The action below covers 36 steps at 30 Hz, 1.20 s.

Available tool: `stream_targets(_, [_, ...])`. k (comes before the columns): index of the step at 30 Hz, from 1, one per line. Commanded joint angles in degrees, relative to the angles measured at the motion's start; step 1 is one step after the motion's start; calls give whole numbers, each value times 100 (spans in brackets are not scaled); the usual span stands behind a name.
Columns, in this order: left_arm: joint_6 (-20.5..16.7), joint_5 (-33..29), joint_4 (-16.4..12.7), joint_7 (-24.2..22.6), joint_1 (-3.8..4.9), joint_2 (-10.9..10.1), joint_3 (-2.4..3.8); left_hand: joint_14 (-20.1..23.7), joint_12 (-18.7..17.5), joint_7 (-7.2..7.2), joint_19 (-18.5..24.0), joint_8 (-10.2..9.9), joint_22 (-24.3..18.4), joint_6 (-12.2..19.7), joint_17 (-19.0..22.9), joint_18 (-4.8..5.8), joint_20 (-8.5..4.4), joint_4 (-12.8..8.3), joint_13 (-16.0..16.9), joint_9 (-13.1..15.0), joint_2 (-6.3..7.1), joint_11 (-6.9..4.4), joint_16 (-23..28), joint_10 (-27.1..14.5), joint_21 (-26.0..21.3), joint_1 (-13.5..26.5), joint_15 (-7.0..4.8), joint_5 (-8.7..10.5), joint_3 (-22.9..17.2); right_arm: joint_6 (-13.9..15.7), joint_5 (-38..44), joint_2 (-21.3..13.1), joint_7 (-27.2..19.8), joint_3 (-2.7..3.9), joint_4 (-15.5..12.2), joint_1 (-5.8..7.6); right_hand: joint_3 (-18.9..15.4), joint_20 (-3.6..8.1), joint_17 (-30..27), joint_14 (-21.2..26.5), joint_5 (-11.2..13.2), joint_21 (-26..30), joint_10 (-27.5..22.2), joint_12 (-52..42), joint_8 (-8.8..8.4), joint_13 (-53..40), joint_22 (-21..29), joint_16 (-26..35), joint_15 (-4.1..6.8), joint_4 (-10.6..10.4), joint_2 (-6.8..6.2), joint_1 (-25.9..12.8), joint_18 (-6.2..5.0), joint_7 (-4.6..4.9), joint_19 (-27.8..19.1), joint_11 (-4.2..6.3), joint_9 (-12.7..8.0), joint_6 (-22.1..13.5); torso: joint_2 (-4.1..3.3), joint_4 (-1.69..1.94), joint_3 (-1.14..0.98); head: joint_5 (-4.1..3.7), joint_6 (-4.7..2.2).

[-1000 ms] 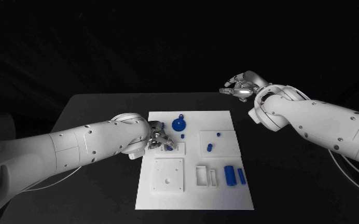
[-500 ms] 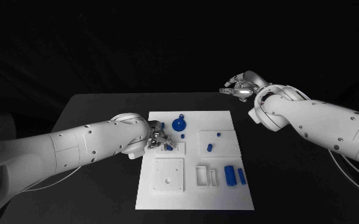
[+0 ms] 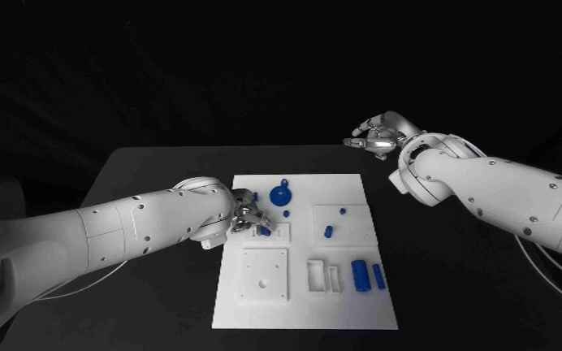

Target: Assemble the parts on the task board

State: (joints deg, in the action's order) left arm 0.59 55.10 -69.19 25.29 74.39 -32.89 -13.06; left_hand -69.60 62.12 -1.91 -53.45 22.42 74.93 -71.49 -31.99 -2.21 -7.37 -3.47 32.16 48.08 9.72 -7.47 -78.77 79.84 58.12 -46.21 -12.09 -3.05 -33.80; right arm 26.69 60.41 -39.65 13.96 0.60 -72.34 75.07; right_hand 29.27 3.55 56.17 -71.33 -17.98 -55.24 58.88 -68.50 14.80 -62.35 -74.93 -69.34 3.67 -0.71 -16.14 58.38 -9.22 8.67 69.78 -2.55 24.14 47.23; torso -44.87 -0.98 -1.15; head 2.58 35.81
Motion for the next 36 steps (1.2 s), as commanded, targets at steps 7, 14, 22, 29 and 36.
stream_targets(7, [-34,-54,-3,-30,0,15,6,18,40,19,-31,-17,83,-25,1,-17,-826,122,7,19,124,-49,-24,-3,8,18,-25,26,-12,-63,13,0,-52,2,-7,-2,-41,15,-7,31,-26,24,-43,-21,29,8,-92,-2,3,-13,-8,-56,-578,51,23,-9,-1,-15,1,-4,-1,-2,4])
stream_targets(14, [9,-41,-8,-19,0,22,6,26,38,21,-30,-21,87,-14,1,-26,-829,122,8,36,208,-46,-25,-5,17,-113,-27,25,-60,-64,13,-4,-52,2,-11,-2,-44,15,-7,31,-27,24,-43,-22,28,9,-92,-2,2,-17,-9,-60,-578,51,23,-9,-2,-16,-2,0,-2,-13,9])
stream_targets(22, [-40,-41,-12,-24,0,31,6,49,16,43,9,-73,89,-2,22,-10,-806,-353,-10,36,-67,-27,-4,-12,22,-534,-13,-97,31,-67,14,-11,-51,2,-17,-2,-47,15,-7,31,-30,24,-43,-24,28,11,-92,-2,2,-21,-8,-62,-578,51,23,-9,-2,-17,-2,-1,-1,-10,8])
stream_targets(29, [-79,-44,-17,-43,0,43,6,59,-6,58,10,-125,85,1,44,5,-797,-520,-24,17,-153,-10,18,-14,8,-588,-3,-451,30,-67,14,-14,-50,2,-20,-2,-49,15,-7,31,-32,25,-43,-25,28,13,-92,-2,2,-24,-8,-63,-578,51,23,-9,-2,-18,-1,0,-2,-12,13])
stream_targets(36, [-118,-77,-23,-62,0,55,6,61,-13,74,7,-170,91,-7,60,17,-794,-770,-13,13,-304,1,22,-12,6,-694,5,-1077,-16,-72,14,-14,-53,2,-20,-2,-51,15,-7,31,-34,25,-43,-26,27,15,-92,-2,2,-28,-8,-65,-578,51,23,-9,-3,-20,-1,-1,-4,-13,18])
